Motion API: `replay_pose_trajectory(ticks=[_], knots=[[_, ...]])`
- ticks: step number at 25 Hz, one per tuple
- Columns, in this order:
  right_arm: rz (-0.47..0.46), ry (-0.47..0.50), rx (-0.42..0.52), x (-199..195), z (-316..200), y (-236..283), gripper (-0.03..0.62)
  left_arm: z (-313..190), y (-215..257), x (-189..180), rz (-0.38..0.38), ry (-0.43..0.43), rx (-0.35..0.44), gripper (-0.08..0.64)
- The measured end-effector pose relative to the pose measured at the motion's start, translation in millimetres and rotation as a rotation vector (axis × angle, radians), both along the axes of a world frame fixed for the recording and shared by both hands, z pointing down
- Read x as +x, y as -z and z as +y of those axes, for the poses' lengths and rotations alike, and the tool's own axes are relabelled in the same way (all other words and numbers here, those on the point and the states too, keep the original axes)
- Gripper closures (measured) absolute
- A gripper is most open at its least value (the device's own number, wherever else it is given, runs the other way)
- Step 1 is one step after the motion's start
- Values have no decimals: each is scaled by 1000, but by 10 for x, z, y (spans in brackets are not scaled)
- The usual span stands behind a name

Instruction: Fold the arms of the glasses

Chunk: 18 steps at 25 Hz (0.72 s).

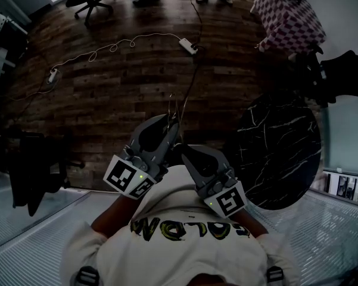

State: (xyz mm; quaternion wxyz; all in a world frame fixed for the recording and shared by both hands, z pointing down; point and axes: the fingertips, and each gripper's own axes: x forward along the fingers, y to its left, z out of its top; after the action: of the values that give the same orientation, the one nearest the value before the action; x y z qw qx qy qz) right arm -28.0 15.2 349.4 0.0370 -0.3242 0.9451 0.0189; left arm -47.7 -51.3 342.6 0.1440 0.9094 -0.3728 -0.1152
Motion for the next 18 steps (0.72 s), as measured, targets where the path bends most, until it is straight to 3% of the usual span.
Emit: replay_pose_trajectory(ticks=[3,9,14,18], knots=[[-4,10,-18,3,-14,-2,483,-14,-25,-52,-7,12,0,480],[-33,33,-30,72,-47,106,408,-74,-86,-207,-28,46,-4,480],[-108,9,-45,252,-169,256,414,-93,-127,-248,-43,51,-10,480],[-85,-58,-35,412,-337,267,462,-47,-139,-217,-47,38,-16,480]])
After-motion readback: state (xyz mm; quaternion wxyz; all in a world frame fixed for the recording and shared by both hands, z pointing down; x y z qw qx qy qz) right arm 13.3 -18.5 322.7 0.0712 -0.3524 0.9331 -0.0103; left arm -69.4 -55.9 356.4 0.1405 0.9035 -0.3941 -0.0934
